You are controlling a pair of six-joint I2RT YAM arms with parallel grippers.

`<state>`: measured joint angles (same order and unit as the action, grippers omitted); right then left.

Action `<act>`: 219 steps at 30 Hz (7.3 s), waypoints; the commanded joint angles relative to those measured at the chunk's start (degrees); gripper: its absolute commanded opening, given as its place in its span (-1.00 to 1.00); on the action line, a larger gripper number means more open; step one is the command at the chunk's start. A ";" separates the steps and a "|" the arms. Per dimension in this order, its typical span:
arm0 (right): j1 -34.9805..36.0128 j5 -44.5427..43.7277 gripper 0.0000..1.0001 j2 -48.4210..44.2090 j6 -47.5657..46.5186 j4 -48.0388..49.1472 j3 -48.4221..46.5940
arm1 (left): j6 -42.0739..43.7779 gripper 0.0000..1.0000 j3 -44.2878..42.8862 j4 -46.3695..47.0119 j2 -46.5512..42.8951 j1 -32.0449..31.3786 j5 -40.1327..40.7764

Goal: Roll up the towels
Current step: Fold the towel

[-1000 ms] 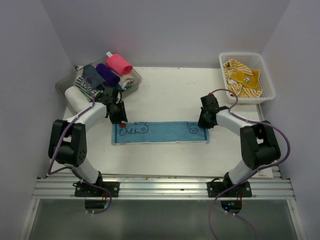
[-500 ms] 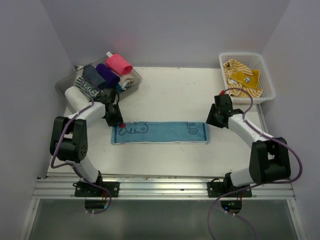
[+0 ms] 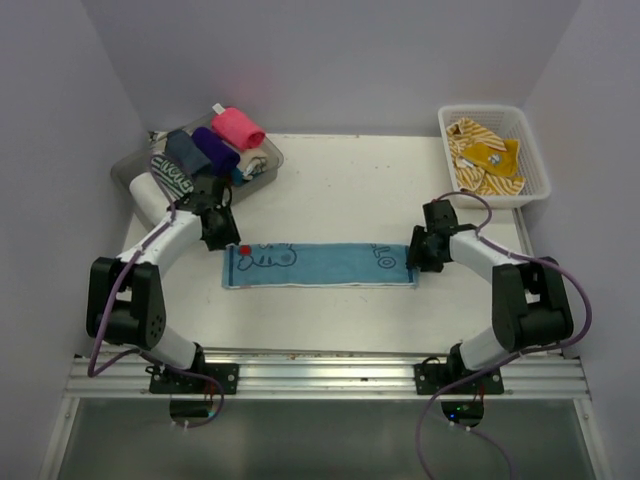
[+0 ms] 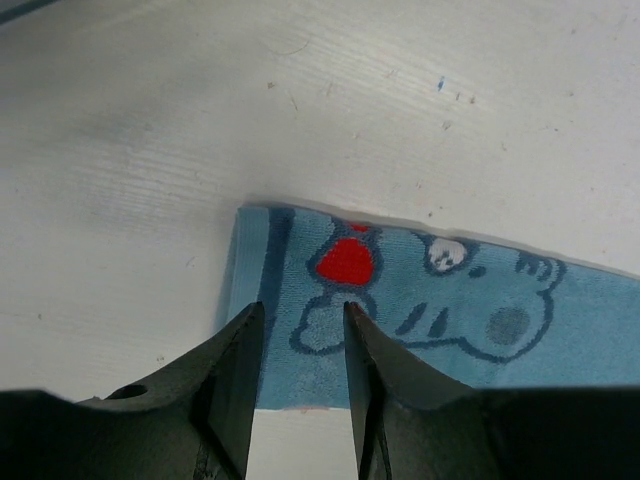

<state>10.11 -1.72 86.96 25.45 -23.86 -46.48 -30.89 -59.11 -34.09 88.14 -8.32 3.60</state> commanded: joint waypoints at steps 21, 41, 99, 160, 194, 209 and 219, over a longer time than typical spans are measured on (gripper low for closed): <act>0.00 -5.66 -1.00 -9.43 -0.14 -6.80 -2.20 | -6.72 -0.22 12.36 8.07 1.51 -4.42 -3.06; 31.35 -9.36 -1.00 -3.22 9.25 -12.45 -26.01 | -3.48 -0.18 8.22 4.56 -4.91 -13.48 -7.02; 46.84 -5.76 -1.00 39.07 14.10 -8.84 -59.69 | -3.29 -1.00 14.82 13.08 2.13 -6.71 -13.26; 23.38 -12.17 -0.55 11.05 9.35 -0.84 -8.20 | -3.03 -0.71 7.43 10.25 3.78 -19.09 -12.38; 34.02 -15.43 -0.74 0.03 6.56 -5.86 -14.06 | -2.58 -1.00 -13.59 4.54 12.68 -22.09 -12.37; 27.87 -8.21 -0.78 26.24 2.58 -3.21 -37.28 | -3.21 -1.00 -15.42 10.62 23.83 -22.18 -12.65; 23.64 -10.24 -0.79 28.35 2.94 -3.21 -36.66 | -1.80 -1.00 -19.45 8.34 25.68 -22.18 -12.12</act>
<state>33.54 -10.15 114.15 28.86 -26.20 -80.64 -33.82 -75.37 -25.43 112.97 -30.79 -9.80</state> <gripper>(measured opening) 0.109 0.005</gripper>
